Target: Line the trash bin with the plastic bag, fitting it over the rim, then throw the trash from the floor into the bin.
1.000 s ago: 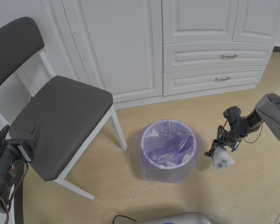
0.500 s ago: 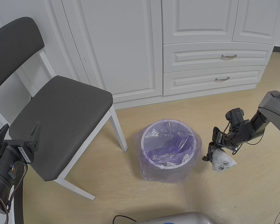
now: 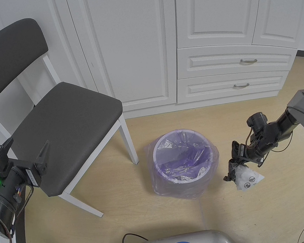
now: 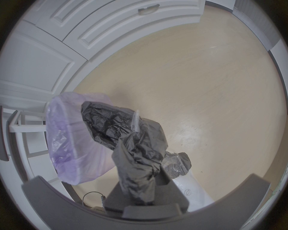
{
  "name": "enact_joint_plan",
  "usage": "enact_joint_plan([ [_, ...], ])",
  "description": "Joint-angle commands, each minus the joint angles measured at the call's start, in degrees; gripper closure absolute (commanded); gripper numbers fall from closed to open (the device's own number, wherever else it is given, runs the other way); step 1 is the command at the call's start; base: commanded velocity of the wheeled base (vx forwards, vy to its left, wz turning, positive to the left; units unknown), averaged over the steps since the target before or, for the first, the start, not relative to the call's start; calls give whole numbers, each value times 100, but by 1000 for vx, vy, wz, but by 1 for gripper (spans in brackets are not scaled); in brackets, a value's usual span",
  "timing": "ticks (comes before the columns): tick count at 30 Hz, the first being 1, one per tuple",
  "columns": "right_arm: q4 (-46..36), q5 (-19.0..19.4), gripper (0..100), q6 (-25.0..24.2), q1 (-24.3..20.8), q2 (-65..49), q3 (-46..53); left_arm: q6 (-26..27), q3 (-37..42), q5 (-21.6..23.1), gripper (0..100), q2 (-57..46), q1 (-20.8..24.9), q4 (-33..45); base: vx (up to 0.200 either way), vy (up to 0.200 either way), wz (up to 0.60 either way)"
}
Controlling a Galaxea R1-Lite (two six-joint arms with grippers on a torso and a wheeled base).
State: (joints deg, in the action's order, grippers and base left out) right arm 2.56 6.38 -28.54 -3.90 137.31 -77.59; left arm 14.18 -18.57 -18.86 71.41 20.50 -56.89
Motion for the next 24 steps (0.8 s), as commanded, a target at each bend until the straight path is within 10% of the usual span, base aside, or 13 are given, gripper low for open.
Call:
enact_joint_plan([
  [1, -669, -40, 100, 358, 47, -1726, 306, 15, 2, -4, 0, -75, -3, -6, 0, 0, 0],
  [24, -687, -216, 100, 1377, -524, -5672, 1897, 32, -15, -4, 0, -101, -38, 3, 0, 0, 0],
])
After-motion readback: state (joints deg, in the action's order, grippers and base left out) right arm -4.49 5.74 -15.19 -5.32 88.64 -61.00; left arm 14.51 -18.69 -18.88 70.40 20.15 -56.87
